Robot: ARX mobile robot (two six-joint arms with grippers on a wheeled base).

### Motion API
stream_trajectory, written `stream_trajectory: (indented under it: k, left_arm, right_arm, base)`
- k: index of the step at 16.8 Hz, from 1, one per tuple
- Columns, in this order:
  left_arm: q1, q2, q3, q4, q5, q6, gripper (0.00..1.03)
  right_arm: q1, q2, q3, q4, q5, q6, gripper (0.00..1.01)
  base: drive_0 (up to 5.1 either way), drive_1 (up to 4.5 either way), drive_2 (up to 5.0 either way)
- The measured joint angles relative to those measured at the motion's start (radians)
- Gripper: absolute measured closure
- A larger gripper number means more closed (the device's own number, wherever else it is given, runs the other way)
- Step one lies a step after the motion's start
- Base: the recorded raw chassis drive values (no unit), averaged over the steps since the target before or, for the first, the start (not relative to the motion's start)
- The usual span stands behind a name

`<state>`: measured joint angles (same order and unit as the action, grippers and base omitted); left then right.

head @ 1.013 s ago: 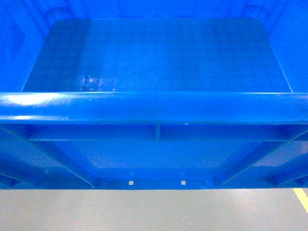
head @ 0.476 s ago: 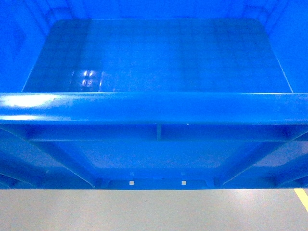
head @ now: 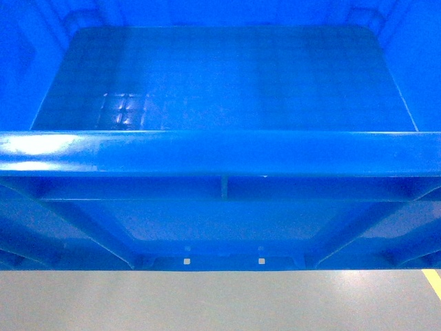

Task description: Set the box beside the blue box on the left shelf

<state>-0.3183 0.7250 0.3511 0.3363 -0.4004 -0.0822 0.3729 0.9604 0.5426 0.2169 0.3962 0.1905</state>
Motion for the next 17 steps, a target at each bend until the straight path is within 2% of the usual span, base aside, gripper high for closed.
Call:
stream_trajectory:
  k: [17]
  left_arm:
    - [0.001, 0.000, 0.000, 0.000, -0.001, 0.001, 0.93]
  right_arm:
    - [0.000, 0.000, 0.000, 0.001, -0.007, -0.001, 0.90]
  base:
    - [0.0, 4.00, -4.0]
